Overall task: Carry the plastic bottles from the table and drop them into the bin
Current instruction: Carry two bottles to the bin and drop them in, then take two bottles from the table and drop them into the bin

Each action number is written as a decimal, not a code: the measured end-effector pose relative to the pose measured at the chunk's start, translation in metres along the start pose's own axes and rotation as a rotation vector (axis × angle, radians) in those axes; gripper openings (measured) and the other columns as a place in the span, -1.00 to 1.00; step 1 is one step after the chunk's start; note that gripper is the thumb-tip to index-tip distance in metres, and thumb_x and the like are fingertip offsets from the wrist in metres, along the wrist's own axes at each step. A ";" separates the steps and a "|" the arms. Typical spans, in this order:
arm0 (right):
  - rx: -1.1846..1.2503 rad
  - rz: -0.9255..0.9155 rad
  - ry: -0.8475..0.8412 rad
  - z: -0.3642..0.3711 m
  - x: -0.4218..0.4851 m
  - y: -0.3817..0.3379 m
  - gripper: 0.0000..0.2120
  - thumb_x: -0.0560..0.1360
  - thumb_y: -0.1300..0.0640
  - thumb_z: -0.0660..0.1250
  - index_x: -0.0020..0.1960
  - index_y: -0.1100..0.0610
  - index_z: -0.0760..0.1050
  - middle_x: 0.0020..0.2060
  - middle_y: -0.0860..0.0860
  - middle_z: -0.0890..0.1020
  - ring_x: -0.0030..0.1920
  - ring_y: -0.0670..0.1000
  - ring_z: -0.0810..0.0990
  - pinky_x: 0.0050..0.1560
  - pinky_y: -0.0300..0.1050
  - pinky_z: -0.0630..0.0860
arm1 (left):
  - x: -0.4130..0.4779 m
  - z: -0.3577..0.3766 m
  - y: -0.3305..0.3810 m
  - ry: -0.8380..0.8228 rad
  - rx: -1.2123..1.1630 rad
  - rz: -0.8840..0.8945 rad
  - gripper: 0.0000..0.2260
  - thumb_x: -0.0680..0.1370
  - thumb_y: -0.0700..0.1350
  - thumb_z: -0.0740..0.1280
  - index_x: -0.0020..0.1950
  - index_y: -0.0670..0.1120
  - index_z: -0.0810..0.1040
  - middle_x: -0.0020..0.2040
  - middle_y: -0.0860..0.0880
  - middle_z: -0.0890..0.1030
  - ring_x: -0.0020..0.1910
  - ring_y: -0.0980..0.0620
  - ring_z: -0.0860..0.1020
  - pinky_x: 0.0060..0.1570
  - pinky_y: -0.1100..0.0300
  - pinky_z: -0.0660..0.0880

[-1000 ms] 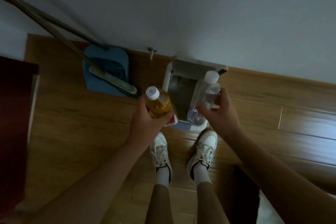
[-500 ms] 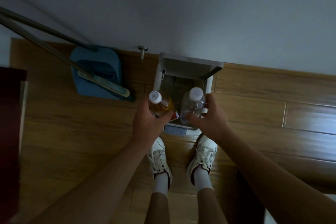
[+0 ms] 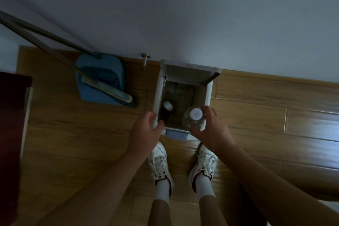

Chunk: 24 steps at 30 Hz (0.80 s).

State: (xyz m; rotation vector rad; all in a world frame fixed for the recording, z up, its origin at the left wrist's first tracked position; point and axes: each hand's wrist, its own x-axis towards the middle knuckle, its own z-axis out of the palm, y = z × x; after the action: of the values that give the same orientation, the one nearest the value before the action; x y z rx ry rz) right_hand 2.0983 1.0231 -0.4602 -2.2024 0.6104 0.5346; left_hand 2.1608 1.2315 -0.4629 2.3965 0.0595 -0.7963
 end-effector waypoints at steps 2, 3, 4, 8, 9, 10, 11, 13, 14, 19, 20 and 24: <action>-0.021 0.005 0.001 0.002 -0.002 0.003 -0.40 0.39 -0.02 0.51 0.34 0.06 0.36 0.17 -0.01 0.51 0.08 -0.09 0.42 -0.04 -0.19 0.37 | -0.006 -0.004 -0.006 -0.020 0.005 -0.033 -0.73 0.59 0.03 0.32 0.26 0.00 0.51 0.04 0.11 0.58 -0.04 0.23 0.55 -0.18 0.35 0.44; -0.021 0.009 -0.005 0.003 -0.003 0.004 -0.40 0.39 0.00 0.51 0.34 0.07 0.36 0.18 0.00 0.51 0.08 -0.09 0.42 -0.03 -0.19 0.38 | -0.010 -0.006 -0.009 -0.039 0.004 -0.070 -0.73 0.60 0.05 0.30 0.27 0.01 0.51 0.04 0.12 0.58 -0.05 0.26 0.54 -0.19 0.34 0.44; -0.025 0.013 -0.016 0.004 -0.004 0.005 -0.41 0.39 0.02 0.51 0.34 0.07 0.36 0.18 0.01 0.52 0.07 -0.09 0.42 -0.02 -0.19 0.38 | -0.014 -0.010 -0.013 -0.058 0.010 -0.109 -0.73 0.61 0.07 0.27 0.27 0.02 0.51 0.03 0.14 0.57 -0.07 0.28 0.53 -0.21 0.33 0.44; -0.052 0.025 -0.053 0.002 -0.014 0.004 -0.46 0.42 0.01 0.48 0.32 0.05 0.38 0.20 0.01 0.53 0.13 -0.01 0.53 0.00 -0.16 0.47 | -0.037 -0.026 -0.029 -0.126 0.099 -0.190 -0.70 0.63 0.13 0.22 0.27 0.02 0.53 0.02 0.12 0.60 -0.06 0.20 0.57 -0.15 0.24 0.50; -0.055 0.038 -0.073 0.000 -0.019 0.004 -0.47 0.44 0.00 0.46 0.34 0.05 0.37 0.22 0.01 0.53 0.15 0.00 0.55 0.01 -0.15 0.49 | -0.045 -0.032 -0.033 -0.138 0.103 -0.206 -0.70 0.63 0.12 0.22 0.27 0.02 0.54 0.05 0.10 0.62 -0.03 0.17 0.58 -0.10 0.21 0.53; -0.060 0.055 -0.096 -0.003 -0.025 0.003 -0.46 0.45 -0.01 0.45 0.36 0.04 0.37 0.24 0.00 0.53 0.16 0.01 0.56 0.03 -0.14 0.51 | -0.053 -0.038 -0.035 -0.146 0.089 -0.228 -0.71 0.64 0.10 0.22 0.26 0.01 0.54 0.07 0.07 0.63 0.00 0.14 0.58 -0.04 0.17 0.56; -0.062 0.077 -0.122 -0.006 -0.032 0.003 -0.45 0.46 -0.03 0.43 0.38 0.04 0.36 0.25 0.00 0.54 0.17 0.01 0.57 0.04 -0.12 0.54 | -0.062 -0.045 -0.037 -0.150 0.062 -0.250 -0.73 0.64 0.09 0.23 0.25 0.00 0.55 0.08 0.06 0.63 0.02 0.12 0.58 0.00 0.15 0.56; -0.048 0.126 -0.160 -0.015 -0.048 0.003 -0.49 0.48 -0.05 0.40 0.37 0.05 0.39 0.21 -0.01 0.59 0.12 0.00 0.61 0.06 -0.09 0.57 | -0.082 -0.059 -0.035 -0.155 0.010 -0.281 -0.75 0.65 0.06 0.23 0.24 0.00 0.56 0.07 0.06 0.61 0.07 0.08 0.58 -0.03 0.18 0.51; -0.034 0.156 -0.177 -0.020 -0.056 0.003 -0.54 0.49 -0.04 0.39 0.34 0.07 0.43 0.15 -0.02 0.62 0.08 -0.01 0.63 0.05 -0.09 0.57 | -0.093 -0.066 -0.032 -0.157 -0.010 -0.291 -0.77 0.65 0.06 0.23 0.24 0.02 0.55 0.06 0.06 0.59 0.09 0.06 0.58 -0.08 0.21 0.47; 0.037 0.279 -0.212 -0.069 -0.121 -0.006 -0.67 0.50 -0.03 0.37 0.21 0.08 0.56 -0.08 -0.08 0.64 0.02 0.00 0.66 0.01 -0.10 0.56 | -0.142 -0.111 -0.001 -0.205 -0.033 -0.290 -0.78 0.65 0.10 0.21 0.18 0.06 0.55 0.03 0.15 0.56 0.04 0.14 0.53 -0.12 0.24 0.44; 0.047 0.302 -0.196 -0.083 -0.137 -0.009 -0.67 0.51 -0.03 0.36 0.21 0.08 0.56 -0.05 -0.05 0.66 0.00 0.01 0.66 -0.04 -0.12 0.55 | -0.152 -0.121 0.010 -0.217 -0.018 -0.277 -0.76 0.65 0.12 0.21 0.19 0.06 0.56 0.04 0.14 0.56 0.03 0.15 0.53 -0.09 0.22 0.45; 0.117 0.393 -0.136 -0.138 -0.210 -0.021 -0.63 0.53 -0.04 0.35 0.26 0.11 0.56 0.09 0.04 0.68 0.08 0.05 0.64 0.07 -0.06 0.52 | -0.186 -0.160 0.063 -0.256 0.054 -0.190 -0.78 0.66 0.10 0.18 0.19 0.07 0.53 0.03 0.13 0.54 0.04 0.12 0.53 -0.09 0.19 0.46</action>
State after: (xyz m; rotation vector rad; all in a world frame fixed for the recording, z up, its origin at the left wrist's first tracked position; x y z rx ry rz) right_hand 1.9679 0.9822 -0.2483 -1.9240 0.9824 0.8208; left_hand 2.1074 1.2964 -0.2233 2.3431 0.1667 -1.2011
